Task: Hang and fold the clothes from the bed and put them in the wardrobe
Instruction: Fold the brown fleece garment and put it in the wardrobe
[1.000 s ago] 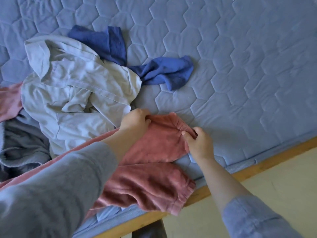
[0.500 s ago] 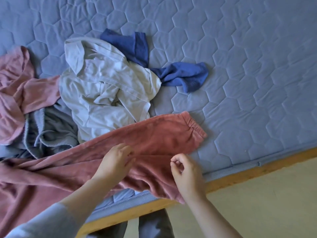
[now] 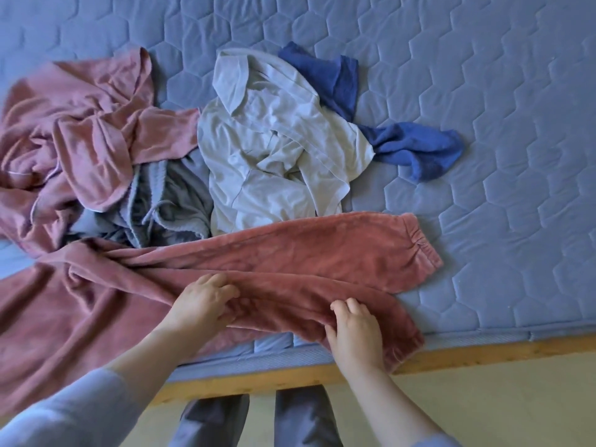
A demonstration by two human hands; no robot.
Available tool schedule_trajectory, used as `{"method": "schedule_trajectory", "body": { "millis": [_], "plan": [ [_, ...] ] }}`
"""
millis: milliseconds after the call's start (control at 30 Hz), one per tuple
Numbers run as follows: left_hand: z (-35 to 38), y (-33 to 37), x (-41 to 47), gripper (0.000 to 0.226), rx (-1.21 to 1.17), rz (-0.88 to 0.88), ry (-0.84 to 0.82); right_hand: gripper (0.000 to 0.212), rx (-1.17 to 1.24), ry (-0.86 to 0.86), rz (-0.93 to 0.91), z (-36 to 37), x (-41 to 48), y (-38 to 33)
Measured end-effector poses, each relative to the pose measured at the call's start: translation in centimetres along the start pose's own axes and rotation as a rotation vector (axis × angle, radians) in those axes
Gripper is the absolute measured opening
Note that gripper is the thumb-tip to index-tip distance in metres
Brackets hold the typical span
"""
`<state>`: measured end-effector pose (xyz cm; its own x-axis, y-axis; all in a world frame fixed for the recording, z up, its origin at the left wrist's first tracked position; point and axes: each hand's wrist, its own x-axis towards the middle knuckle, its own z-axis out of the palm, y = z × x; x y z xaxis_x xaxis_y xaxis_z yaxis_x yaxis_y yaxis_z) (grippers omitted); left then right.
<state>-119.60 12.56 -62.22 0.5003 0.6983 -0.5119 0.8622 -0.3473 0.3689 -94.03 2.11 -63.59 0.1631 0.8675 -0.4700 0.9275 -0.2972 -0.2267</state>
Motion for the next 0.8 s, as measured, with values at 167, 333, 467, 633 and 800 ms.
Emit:
{"method": "schedule_trajectory", "body": {
  "millis": [167,333,467,633,800],
  "plan": [
    [0.3,-0.6,0.1,0.037,0.021,-0.039,-0.012,0.01,-0.033,-0.051,-0.014,-0.2,1.1,0.2],
    [0.5,-0.5,0.8,0.023,0.072,-0.105,0.016,0.018,0.247,0.102,-0.052,-1.4,-0.3,0.8],
    [-0.1,-0.1,1.3,0.017,0.041,-0.097,0.057,0.021,0.344,0.169,-0.005,-2.6,-1.1,1.1],
    [-3.5,0.2,2.1,0.009,-0.144,-0.027,0.26,0.016,0.412,0.335,0.018,-4.2,0.3,0.5],
    [-5.9,-0.9,4.9,0.007,-0.124,-0.078,0.307,0.026,0.485,0.158,-0.023,-7.8,3.9,0.4]
  ]
}}
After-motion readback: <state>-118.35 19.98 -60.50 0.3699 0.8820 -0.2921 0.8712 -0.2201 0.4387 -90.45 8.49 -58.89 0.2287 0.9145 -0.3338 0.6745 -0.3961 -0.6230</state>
